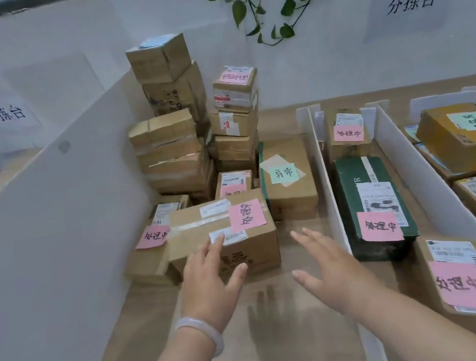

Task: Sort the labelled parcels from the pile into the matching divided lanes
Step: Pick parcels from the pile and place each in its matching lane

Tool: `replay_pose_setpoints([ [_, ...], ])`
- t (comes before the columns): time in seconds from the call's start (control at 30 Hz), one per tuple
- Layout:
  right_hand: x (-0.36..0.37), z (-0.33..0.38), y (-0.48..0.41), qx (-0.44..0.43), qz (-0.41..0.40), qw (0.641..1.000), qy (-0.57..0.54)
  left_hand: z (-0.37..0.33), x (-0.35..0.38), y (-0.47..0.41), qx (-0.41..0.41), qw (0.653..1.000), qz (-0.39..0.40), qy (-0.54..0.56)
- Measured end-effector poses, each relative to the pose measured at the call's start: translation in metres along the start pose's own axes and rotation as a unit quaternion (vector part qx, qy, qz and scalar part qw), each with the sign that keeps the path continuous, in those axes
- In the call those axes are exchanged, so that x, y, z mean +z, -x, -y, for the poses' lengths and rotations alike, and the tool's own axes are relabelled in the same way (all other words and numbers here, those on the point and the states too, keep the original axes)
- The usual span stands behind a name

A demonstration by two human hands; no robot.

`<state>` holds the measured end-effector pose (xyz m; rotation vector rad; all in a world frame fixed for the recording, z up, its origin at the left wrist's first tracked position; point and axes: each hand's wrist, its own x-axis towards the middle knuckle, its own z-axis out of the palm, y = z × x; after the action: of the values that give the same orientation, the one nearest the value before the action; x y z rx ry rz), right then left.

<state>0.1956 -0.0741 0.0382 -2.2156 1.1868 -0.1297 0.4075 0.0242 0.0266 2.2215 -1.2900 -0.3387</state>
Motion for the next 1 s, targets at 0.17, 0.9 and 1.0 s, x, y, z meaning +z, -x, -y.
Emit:
replay_pose_setpoints([
  [0.17, 0.018, 0.031, -0.044, 0.037, -0.021, 0.999, -0.031, 0.049, -0.014, -0.041, -0.059, 0.998, -0.001, -0.014],
  [0.9, 0.06, 0.052, -0.078, 0.19, -0.202, 0.95, -0.141, 0.112, -0.02, -0.076, -0.068, 0.976, 0.12, 0.17],
  [1.0, 0.053, 0.044, -0.075, 0.226, -0.206, 0.946, -0.11, 0.118, -0.024, -0.091, -0.026, 0.971, 0.158, 0.178],
])
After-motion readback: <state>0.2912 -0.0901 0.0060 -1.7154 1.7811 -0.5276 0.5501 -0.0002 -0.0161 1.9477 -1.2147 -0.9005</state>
